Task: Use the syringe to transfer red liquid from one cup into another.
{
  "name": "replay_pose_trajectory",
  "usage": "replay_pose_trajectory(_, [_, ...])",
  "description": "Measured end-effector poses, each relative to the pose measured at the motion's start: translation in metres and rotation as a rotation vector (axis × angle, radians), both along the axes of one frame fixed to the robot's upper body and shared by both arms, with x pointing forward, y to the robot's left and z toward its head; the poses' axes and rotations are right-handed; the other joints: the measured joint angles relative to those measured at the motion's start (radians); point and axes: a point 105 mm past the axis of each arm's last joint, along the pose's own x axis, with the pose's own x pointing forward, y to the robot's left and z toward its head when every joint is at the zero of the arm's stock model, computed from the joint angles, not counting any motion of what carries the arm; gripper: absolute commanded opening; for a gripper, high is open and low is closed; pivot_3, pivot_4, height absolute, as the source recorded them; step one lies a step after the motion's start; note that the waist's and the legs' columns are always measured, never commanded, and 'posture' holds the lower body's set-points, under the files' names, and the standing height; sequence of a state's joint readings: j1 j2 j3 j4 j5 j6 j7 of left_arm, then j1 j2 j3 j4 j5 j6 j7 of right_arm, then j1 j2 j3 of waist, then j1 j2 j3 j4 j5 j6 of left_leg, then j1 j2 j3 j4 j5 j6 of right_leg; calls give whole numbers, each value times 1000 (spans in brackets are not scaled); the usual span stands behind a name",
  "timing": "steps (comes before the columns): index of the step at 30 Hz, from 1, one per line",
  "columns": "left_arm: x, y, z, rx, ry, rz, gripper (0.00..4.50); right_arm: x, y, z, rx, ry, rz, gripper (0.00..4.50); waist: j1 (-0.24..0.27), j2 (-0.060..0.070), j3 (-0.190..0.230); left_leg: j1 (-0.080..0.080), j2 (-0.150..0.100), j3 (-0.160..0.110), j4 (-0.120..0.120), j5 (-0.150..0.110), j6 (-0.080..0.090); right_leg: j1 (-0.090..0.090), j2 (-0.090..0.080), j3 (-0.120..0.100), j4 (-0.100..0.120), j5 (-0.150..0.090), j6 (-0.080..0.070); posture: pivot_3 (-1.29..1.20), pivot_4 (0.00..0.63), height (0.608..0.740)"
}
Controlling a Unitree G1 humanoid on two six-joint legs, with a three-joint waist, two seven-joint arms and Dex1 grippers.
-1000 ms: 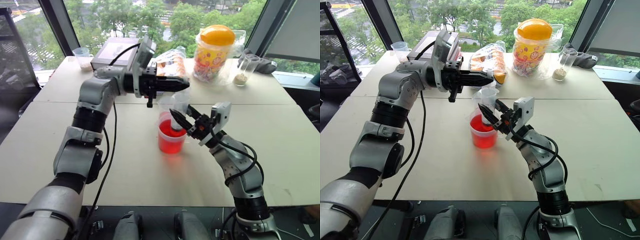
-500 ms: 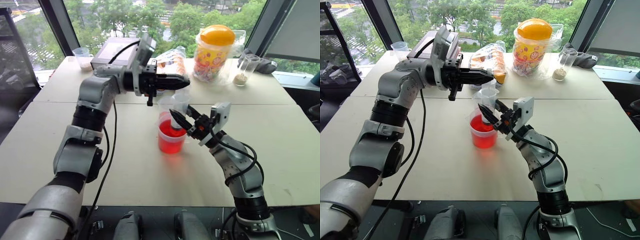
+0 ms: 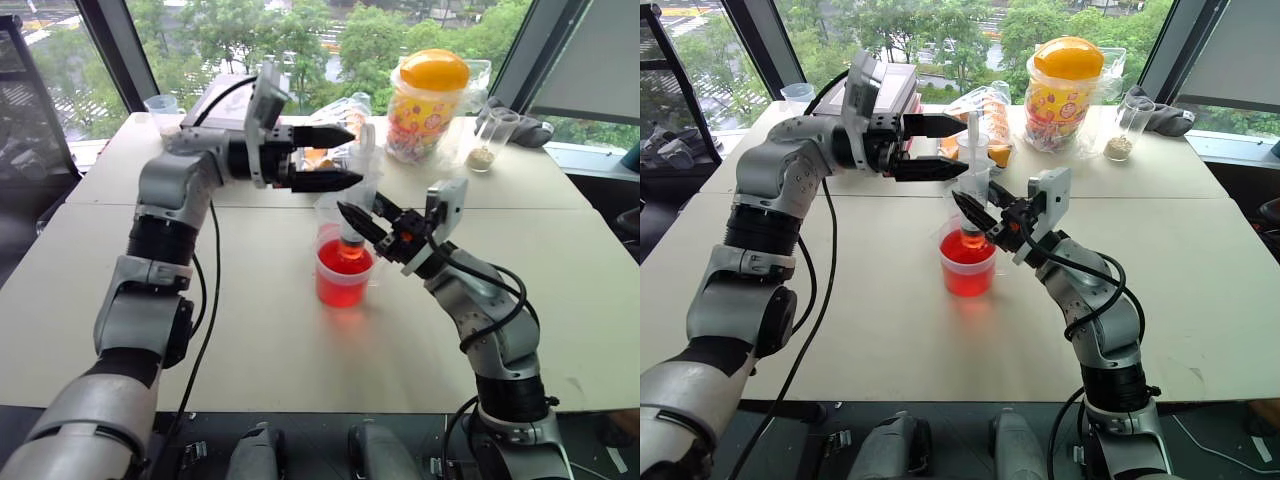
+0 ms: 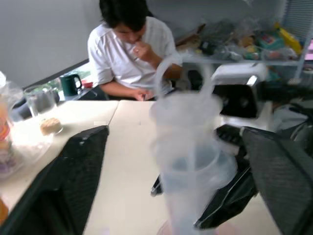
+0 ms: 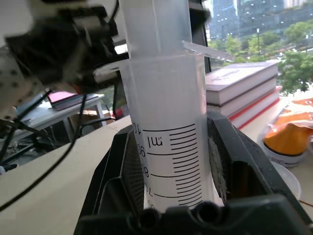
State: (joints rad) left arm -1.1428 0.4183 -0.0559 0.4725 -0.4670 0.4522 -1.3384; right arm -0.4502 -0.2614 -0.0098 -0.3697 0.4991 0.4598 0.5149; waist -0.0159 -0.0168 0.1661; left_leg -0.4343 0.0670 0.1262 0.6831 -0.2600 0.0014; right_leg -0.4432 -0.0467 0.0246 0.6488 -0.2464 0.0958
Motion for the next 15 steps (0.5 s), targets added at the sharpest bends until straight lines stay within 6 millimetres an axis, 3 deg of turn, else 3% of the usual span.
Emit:
replay_pose_trajectory(10, [10,50,-11,51,9,176,4452,-5,3,7,-7,33,50,1435,0,0,0,0,0,1,0,0,0,0,0,0,0,0,0,0,150,740])
replay_pose_trajectory(12, [11,56,-12,52,20,204,4452,-4,2,18,-14,9,53,1435,0,0,0,0,0,1,0,0,0,0,0,0,0,0,0,0,150,740])
replay_pose_trajectory(15, [12,61,-12,55,16,231,4452,6,0,54,-29,-82,48,1435,-1,0,0,0,0,1,1,0,0,0,0,0,1,0,0,0,150,740])
